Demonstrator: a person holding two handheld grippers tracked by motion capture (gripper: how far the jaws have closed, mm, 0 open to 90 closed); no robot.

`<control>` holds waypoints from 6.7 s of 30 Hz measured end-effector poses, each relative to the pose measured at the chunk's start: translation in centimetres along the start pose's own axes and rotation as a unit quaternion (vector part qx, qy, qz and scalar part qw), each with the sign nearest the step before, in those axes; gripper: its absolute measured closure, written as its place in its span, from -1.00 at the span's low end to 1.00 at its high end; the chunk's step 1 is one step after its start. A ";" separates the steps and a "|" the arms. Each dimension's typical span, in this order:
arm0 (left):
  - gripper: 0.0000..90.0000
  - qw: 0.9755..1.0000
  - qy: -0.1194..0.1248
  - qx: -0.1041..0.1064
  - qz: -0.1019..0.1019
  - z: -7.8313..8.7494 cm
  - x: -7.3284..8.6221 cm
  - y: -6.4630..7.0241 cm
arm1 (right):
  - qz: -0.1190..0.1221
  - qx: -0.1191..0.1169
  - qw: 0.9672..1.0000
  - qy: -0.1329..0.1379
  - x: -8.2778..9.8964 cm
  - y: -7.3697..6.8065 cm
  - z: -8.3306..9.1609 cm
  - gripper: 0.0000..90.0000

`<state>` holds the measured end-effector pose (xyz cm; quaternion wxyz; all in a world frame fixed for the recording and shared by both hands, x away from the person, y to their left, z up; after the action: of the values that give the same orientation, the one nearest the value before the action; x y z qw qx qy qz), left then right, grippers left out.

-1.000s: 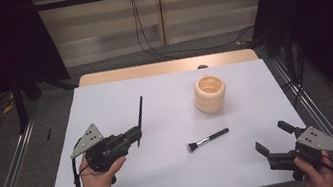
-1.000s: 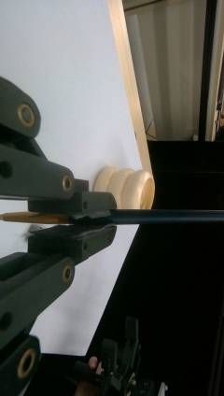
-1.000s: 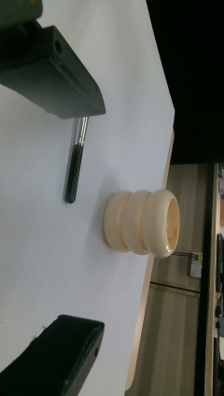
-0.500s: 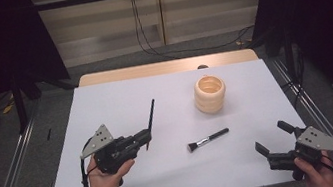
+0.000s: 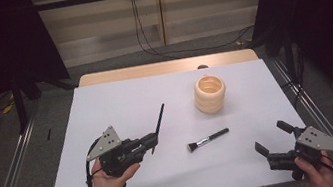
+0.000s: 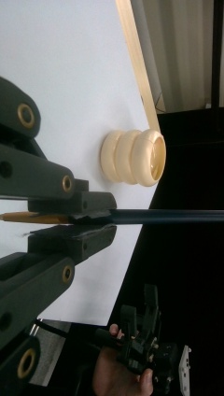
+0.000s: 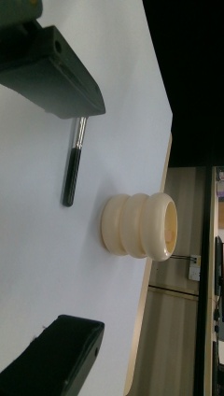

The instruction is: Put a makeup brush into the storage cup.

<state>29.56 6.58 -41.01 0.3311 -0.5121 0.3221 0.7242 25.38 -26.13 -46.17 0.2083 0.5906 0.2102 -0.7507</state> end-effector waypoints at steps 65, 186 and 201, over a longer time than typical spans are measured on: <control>0.85 0.943 -0.304 0.047 -0.130 -1.1 3.6 0.5 | 0.000 -0.011 1.000 -0.006 0.2 -0.3 -0.3 -1.00; 0.85 0.897 -0.392 0.111 -0.171 -2.7 6.8 3.7 | 0.235 -0.443 0.734 -0.457 1.4 -15.9 -13.9 0.62; 0.85 0.898 -0.388 0.123 -0.168 -2.8 7.1 3.7 | 0.245 -0.461 0.728 -0.445 1.9 -15.9 -13.9 0.88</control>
<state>26.20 3.28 -48.04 0.6071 -0.1917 0.1639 0.7535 27.14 -5.31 -49.87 0.7012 0.0515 0.2617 -0.6612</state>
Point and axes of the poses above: each handheld gripper's, and its own axes: z roughly backward along the jaws, x roughly out of its underside, y roughly to its right, the point moved 10 cm from there along -z, roughly forward along the jaws, and after that the axes turned 9 degrees about -x, right-handed, at the moved point
